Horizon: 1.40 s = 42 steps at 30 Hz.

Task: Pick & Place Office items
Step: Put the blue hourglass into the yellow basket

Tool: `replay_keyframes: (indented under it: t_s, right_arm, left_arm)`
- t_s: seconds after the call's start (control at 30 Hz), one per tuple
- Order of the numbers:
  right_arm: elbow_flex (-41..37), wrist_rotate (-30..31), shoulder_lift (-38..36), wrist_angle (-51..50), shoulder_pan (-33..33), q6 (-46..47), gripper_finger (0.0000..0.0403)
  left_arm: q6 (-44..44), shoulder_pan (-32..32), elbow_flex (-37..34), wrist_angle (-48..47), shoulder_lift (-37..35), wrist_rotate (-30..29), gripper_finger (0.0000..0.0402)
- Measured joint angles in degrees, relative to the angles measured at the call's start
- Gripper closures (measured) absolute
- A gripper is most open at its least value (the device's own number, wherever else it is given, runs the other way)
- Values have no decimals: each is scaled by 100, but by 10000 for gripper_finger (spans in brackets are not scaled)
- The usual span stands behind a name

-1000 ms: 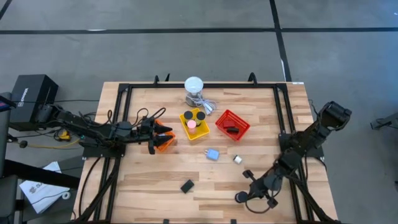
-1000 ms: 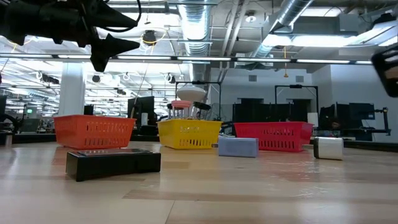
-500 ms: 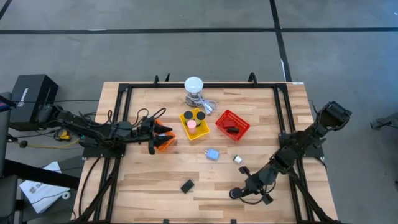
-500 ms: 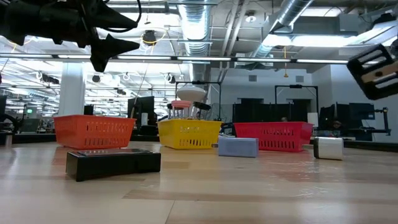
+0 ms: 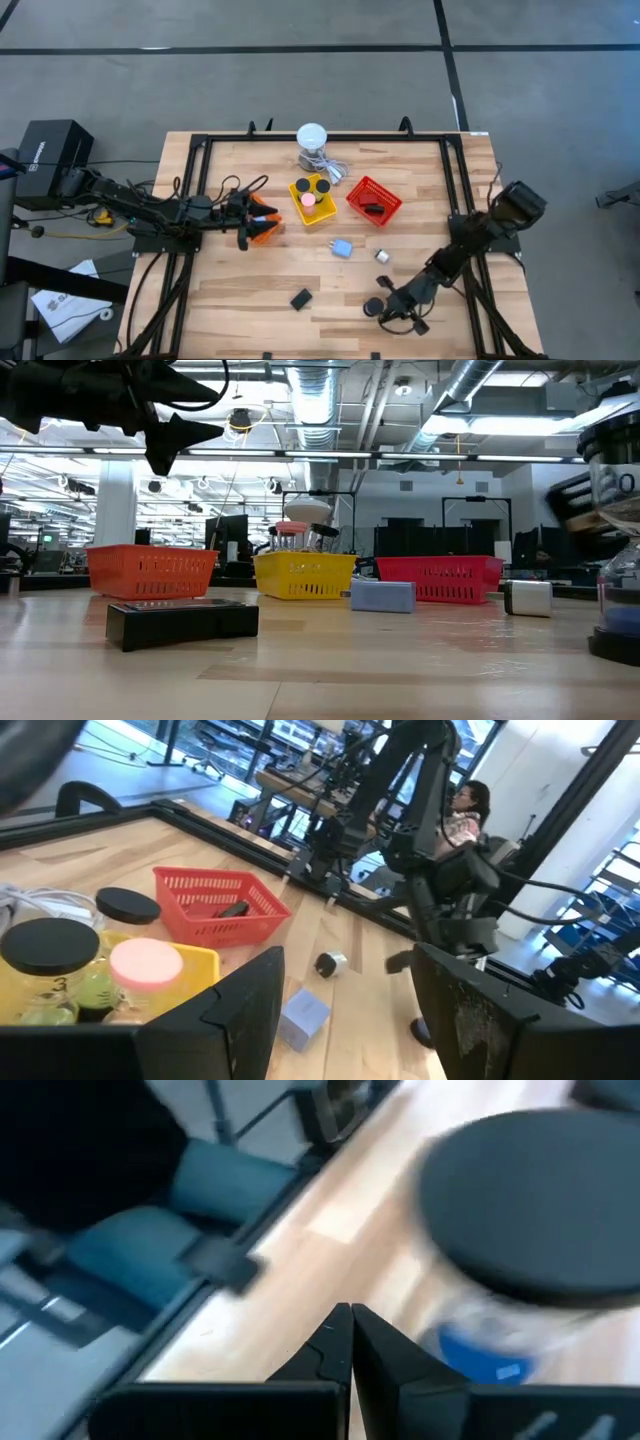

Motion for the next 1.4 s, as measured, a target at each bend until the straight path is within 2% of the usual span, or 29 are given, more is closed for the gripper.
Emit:
replay_keyframes:
  t_s: [0.13,0.57,0.77,0.87,0.97,1.1,1.27,1.4]
  right_arm:
    - [30,2,275,493,-414,-138,403]
    - [749,-167,1016,482,-1606,-959,403]
    - [1006,-796,1187,365,-1988,-1054,403]
    - [999,-956,980,50,-2039,-1047,403]
    - [997,-977,531,-706,-2008,-1034,403]
    - [1001,-895,-324,-2388,-1919,-1036,403]
    - [968,-30,-1440,-4094,-1758,-1083,403]
    - [529,943,-2180,-4059,-1618,-1148,403]
  left_arm:
    - [0,0,0,14,0,1,189]
    - [0,-2,0,-1,0,-2,189]
    - [148,-167,-2,68,166,123,189]
    - [158,-312,-4,526,593,130,189]
    - [324,-413,56,1300,1280,127,189]
    - [846,-519,497,2141,2254,222,189]
    - [1534,-557,1613,2208,3467,929,189]
    - [1863,-557,2468,2144,4281,1643,188]
